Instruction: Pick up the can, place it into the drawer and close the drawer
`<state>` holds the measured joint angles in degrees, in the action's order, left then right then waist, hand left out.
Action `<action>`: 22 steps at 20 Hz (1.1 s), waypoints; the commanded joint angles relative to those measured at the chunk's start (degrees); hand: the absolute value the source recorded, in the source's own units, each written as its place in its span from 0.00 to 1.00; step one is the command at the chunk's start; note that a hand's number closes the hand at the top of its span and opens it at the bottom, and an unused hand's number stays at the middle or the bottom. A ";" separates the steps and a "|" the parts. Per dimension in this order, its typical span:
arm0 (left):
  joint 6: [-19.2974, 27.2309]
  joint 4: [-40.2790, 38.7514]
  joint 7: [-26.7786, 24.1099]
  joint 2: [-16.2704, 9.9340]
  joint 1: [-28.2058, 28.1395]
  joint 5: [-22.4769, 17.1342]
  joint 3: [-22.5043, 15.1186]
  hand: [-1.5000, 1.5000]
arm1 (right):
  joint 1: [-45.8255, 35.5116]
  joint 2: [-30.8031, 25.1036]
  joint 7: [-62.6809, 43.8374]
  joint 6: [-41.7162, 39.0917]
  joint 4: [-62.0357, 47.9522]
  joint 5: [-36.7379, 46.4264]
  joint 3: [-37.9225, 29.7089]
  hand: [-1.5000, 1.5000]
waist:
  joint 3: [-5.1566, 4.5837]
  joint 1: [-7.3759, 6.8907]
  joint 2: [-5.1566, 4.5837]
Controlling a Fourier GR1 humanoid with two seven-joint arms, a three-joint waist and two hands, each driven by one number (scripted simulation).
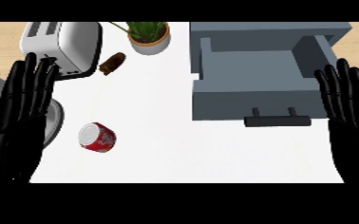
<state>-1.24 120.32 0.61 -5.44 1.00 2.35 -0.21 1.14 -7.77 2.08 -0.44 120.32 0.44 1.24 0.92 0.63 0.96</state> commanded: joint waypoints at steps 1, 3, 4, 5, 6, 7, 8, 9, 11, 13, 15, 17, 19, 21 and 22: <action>-4.94 -5.22 -3.65 -2.14 3.30 -5.28 2.02 0.00 | 0.17 -0.38 -3.04 -0.73 3.92 -2.97 -1.64 0.00 | -0.95 -0.14 -0.95; -14.70 1.63 0.13 -5.89 0.19 -17.24 1.23 0.00 | -0.52 2.18 -0.06 1.68 -1.03 1.15 1.17 0.00 | -1.00 -1.34 -0.90; -19.42 -0.43 -3.98 -7.15 -1.59 -20.85 0.89 0.00 | -0.34 0.72 -2.39 -0.01 0.86 -2.34 -0.58 0.00 | -1.13 -0.97 -0.89; -23.27 -0.14 -3.45 -8.37 -2.25 -24.02 -0.74 0.00 | -0.26 2.11 -2.90 0.89 1.02 -1.34 1.36 0.00 | -1.21 -1.17 -0.83; -26.60 -1.51 -3.22 -9.73 -1.12 -27.36 -1.31 0.00 | -1.33 1.36 -2.47 -0.06 -0.85 -2.35 0.47 0.00 | -1.19 -0.99 -1.21; -24.12 -6.08 3.92 -13.71 -5.48 -20.08 -0.17 0.00 | 4.75 3.56 -7.95 5.39 -3.52 -1.56 -3.51 0.00 | -0.99 0.52 -1.82; -26.62 -6.01 3.97 -15.30 -6.96 -22.62 0.58 0.00 | 5.14 3.95 -9.59 6.41 -3.45 -0.22 -2.89 0.00 | -1.07 -0.41 -1.37; -29.37 -6.05 4.80 -17.24 -8.90 -26.56 1.91 0.00 | 4.82 3.14 -10.28 6.74 -3.66 -0.42 -4.70 0.00 | -1.05 -1.03 -1.19; -34.06 -6.92 2.55 -21.10 -10.86 -30.63 6.48 0.00 | 7.40 3.24 -12.18 6.64 -0.67 -1.83 -5.29 0.00 | -0.99 -0.78 -0.80; -38.41 -10.05 1.58 -24.09 -10.07 -35.99 10.82 0.00 | 8.65 1.87 -11.23 4.73 0.71 -2.81 -6.15 0.00 | -0.94 -0.54 -0.86; -40.43 -12.00 4.31 -27.91 -9.83 -40.73 14.47 0.00 | 9.16 1.05 -10.18 3.15 -1.27 -4.91 -8.22 0.00 | -0.90 -0.66 -0.90; -43.41 -10.44 4.39 -30.63 -13.76 -45.69 18.35 0.00 | 12.81 1.01 -11.51 2.94 3.20 -6.64 -9.92 0.00 | -0.90 -0.77 -0.76; -45.44 -16.26 3.67 -29.65 -11.11 -43.79 18.77 0.00 | 15.53 0.85 -8.53 0.25 3.12 -7.57 -10.19 0.00 | -0.91 -0.31 -0.88; -48.83 -15.86 2.17 -28.93 -14.46 -43.90 20.20 0.00 | 16.07 -1.66 -5.55 -3.67 -0.69 -12.12 -15.26 0.00 | -0.90 -0.55 -0.84; -47.71 -16.24 4.22 -29.05 -12.21 -44.83 20.29 0.00 | 17.88 -0.30 -8.92 -2.48 5.00 -10.77 -13.80 0.00 | -0.91 -0.38 -0.85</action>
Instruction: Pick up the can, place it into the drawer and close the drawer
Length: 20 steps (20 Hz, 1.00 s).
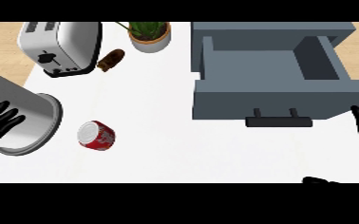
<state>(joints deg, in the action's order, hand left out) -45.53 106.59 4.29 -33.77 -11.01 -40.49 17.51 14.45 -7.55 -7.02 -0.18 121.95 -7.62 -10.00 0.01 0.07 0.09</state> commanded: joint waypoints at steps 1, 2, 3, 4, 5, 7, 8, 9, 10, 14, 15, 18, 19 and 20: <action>-3.90 -0.89 2.62 -3.88 -1.09 -6.74 5.05 0.00 | -0.56 -0.77 1.00 -2.04 -2.49 -2.73 -3.58 0.00 | 0.01 -0.20 -0.02; -3.91 -3.67 1.64 -2.57 -0.14 -4.67 4.66 0.00 | 5.35 -1.67 4.08 -6.26 -0.78 -7.07 -6.66 0.00 | 0.02 0.24 0.02; -4.39 -2.86 4.65 -6.71 0.19 -11.07 5.05 0.00 | 3.84 -0.63 5.42 -5.79 -3.92 -4.70 -5.06 0.00 | 0.04 0.04 -0.01; -3.95 -0.02 3.96 -1.52 -2.42 -7.60 5.41 0.00 | 1.98 -1.00 0.36 -4.70 -0.45 -4.88 -5.07 0.00 | 0.00 -0.18 0.00; -4.37 -2.53 5.53 -5.30 -2.63 -12.13 6.38 0.00 | 6.16 1.30 6.09 -5.47 -0.72 -3.70 -4.73 0.00 | 0.02 -0.01 0.03; -1.48 -4.54 8.25 -6.04 0.09 -13.99 5.47 0.00 | 6.77 0.16 1.74 -6.36 3.45 -5.52 -5.56 0.00 | 0.01 0.20 -0.01; -1.10 -3.86 9.81 -8.36 -0.60 -18.50 6.49 0.00 | 4.72 -1.47 1.69 -7.42 -0.46 -8.00 -8.20 0.00 | 0.03 0.01 -0.01; 0.70 -7.24 10.29 -7.11 3.27 -16.38 3.64 0.00 | 9.03 0.97 3.04 -7.27 3.77 -4.83 -5.61 0.00 | 0.01 0.57 -0.05; -3.61 -9.95 9.97 -8.07 0.87 -18.71 5.88 0.00 | 4.95 0.16 2.81 -6.88 -0.01 -4.49 -5.73 0.00 | 0.00 0.04 -0.07; 1.87 -6.65 15.83 -8.61 0.02 -24.87 2.43 0.00 | 8.60 0.31 6.49 -10.99 -0.93 -7.20 -8.62 0.00 | 0.02 0.12 0.00; 1.36 -8.36 16.95 -9.31 1.79 -25.20 2.29 0.00 | 7.24 -0.72 5.11 -11.28 -0.82 -9.22 -10.35 0.00 | 0.01 0.19 -0.04; 4.50 -11.30 19.04 -8.69 6.86 -25.75 -0.73 0.00 | 7.19 -3.23 3.55 -13.43 -1.74 -13.18 -14.25 0.00 | 0.00 0.68 -0.12; 1.46 -8.17 18.43 -6.03 1.82 -25.31 0.94 0.00 | 11.15 0.02 6.39 -14.74 0.03 -11.49 -12.96 0.00 | 0.00 0.23 0.01; 6.27 -1.96 19.67 -4.69 -0.70 -24.80 -0.34 0.00 | 10.83 -1.47 7.65 -16.11 -1.27 -13.15 -15.32 0.00 | 0.03 0.03 0.08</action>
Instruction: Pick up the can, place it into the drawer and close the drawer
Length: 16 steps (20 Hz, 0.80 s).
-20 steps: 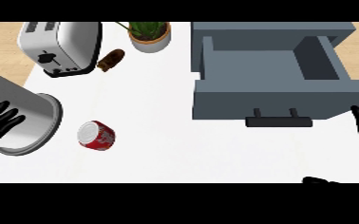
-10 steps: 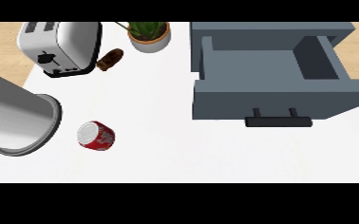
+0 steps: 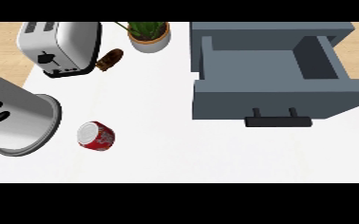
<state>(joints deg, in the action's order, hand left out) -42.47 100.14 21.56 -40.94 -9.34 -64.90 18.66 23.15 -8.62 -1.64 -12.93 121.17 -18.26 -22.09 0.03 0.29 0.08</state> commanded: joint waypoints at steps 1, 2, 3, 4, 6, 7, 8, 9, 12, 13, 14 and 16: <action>3.42 -1.82 3.49 1.51 4.13 0.31 -3.46 0.00 | 1.06 -1.11 -0.36 -2.76 1.08 -4.42 -4.16 0.00 | -0.01 0.37 -0.05; 5.30 2.92 3.06 5.16 2.59 3.42 -5.08 0.00 | 1.28 -0.12 -1.85 -1.75 2.02 -2.82 -3.16 0.00 | -0.02 0.09 -0.02; 7.09 5.00 4.82 4.48 1.89 0.75 -4.84 0.00 | 2.38 2.21 -0.21 -2.26 1.57 0.15 -0.93 0.00 | 0.00 -0.07 0.00; 6.09 5.99 2.63 8.56 0.80 6.63 -5.99 0.00 | 0.73 -0.99 1.43 -4.58 -1.76 -4.04 -5.44 0.00 | 0.00 -0.10 0.01; 3.42 -1.61 3.84 7.69 5.09 6.74 -5.26 0.00 | -0.79 1.31 -0.59 -2.46 0.58 -0.74 -3.12 0.00 | -0.03 0.02 -0.08; 3.19 -2.80 2.13 9.13 5.30 9.85 -4.88 0.00 | 3.14 -0.66 1.74 -6.98 -1.73 -6.56 -8.44 0.00 | -0.02 0.36 -0.04; 4.14 -2.00 3.87 9.13 6.23 8.90 -5.11 0.00 | 2.63 1.86 -1.42 -4.92 1.72 -3.15 -5.20 0.00 | -0.03 0.10 -0.04; 3.63 -5.18 2.59 9.95 7.88 11.05 -5.44 0.00 | 4.47 0.55 -5.02 -4.82 7.46 -7.82 -6.99 0.00 | -0.06 0.47 -0.04; 4.85 -5.66 2.56 12.60 10.19 14.78 -6.24 0.00 | 2.21 4.15 -0.22 -6.31 1.83 -0.94 -4.01 0.00 | -0.03 0.12 -0.08; 2.06 -4.14 1.84 13.76 5.66 16.34 -6.14 0.00 | 0.05 0.28 -0.31 -7.40 -1.95 -3.44 -8.18 0.00 | -0.03 -0.15 -0.05; 3.86 -3.53 -0.36 17.23 6.97 22.37 -7.92 0.00 | 2.83 3.07 0.08 -7.77 0.80 -2.86 -6.74 0.00 | -0.03 0.06 -0.04; 2.50 -7.59 0.58 15.58 9.65 21.32 -6.61 0.00 | 3.36 4.01 0.97 -9.46 0.84 -2.49 -7.55 0.00 | -0.03 0.09 -0.05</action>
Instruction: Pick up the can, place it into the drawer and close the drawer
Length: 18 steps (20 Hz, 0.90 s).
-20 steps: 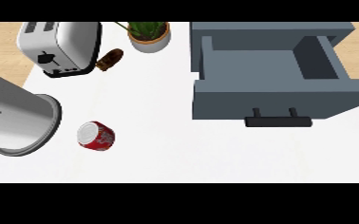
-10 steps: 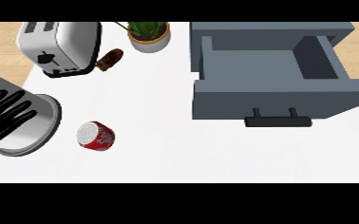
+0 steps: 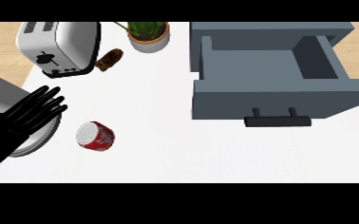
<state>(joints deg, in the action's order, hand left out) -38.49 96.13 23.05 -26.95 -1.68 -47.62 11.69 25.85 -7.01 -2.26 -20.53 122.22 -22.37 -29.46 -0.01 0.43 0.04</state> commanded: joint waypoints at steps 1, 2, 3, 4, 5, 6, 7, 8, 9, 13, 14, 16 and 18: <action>-0.14 -2.27 -0.67 3.45 1.84 6.52 -1.72 0.00 | -1.74 -1.44 -1.45 -1.43 -1.65 -2.40 -3.34 0.00 | 0.00 -0.10 -0.02; -4.33 -6.82 -5.38 4.48 0.94 9.99 0.08 0.00 | -1.45 0.44 1.66 -2.33 -3.73 0.70 -2.04 0.00 | -0.01 -0.11 -0.05; -4.70 -3.79 -6.49 6.16 -2.98 11.11 -0.47 0.00 | 1.74 0.88 -1.63 -2.40 1.84 -2.98 -3.32 0.00 | -0.02 -0.13 0.04; -3.79 -8.39 -9.03 8.57 1.19 16.23 -1.40 0.00 | -1.96 -0.67 -1.73 -1.69 -1.60 -0.95 -2.70 0.00 | -0.03 -0.07 -0.07; -3.86 -7.25 -8.46 7.64 1.38 15.82 -0.79 0.00 | -3.84 -1.24 -2.39 -1.93 -2.54 -1.67 -3.15 0.00 | -0.01 -0.22 -0.03; -3.80 -8.46 -10.93 8.86 1.83 19.81 -1.01 0.00 | -2.37 -1.27 -4.94 -0.79 1.71 -3.62 -4.25 0.00 | -0.03 -0.06 -0.03; -3.19 -11.43 -5.85 5.37 5.68 12.50 0.72 0.00 | -1.68 1.33 -3.94 -1.11 2.60 -1.60 -3.36 0.00 | -0.01 0.00 -0.02; -3.85 -10.26 -10.72 9.11 1.52 19.58 -0.84 0.00 | -1.74 0.06 -5.11 -1.40 2.30 -1.02 -3.84 0.00 | -0.02 -0.14 -0.02; -5.15 -11.35 -12.02 8.83 0.27 20.73 -0.37 0.00 | 0.77 1.18 -4.70 -2.75 3.26 -4.11 -5.44 0.00 | -0.02 -0.02 0.01; -3.36 -19.91 -19.54 10.51 5.60 28.94 1.28 0.00 | -2.10 1.19 -3.27 -4.02 0.83 -3.17 -5.38 0.00 | -0.03 0.08 -0.07; -5.35 -22.39 -21.86 9.45 6.19 29.67 1.99 0.00 | -1.41 1.83 -4.24 -3.89 1.43 -2.76 -5.92 0.00 | -0.03 0.06 -0.06; -5.60 -25.45 -24.80 9.02 7.53 31.23 2.55 0.00 | -0.27 0.84 -1.94 -7.83 -2.30 -4.36 -8.19 0.00 | -0.02 0.11 -0.04; -2.90 -27.07 -29.50 11.23 6.35 37.18 1.52 0.00 | -3.77 1.42 -6.85 -2.43 2.04 -3.10 -6.02 0.00 | -0.05 -0.03 -0.10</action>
<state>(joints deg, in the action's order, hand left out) -42.95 74.45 0.42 -17.24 3.42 -17.63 13.30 24.26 -5.32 -5.71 -25.15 122.52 -24.75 -35.25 -0.02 0.43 -0.02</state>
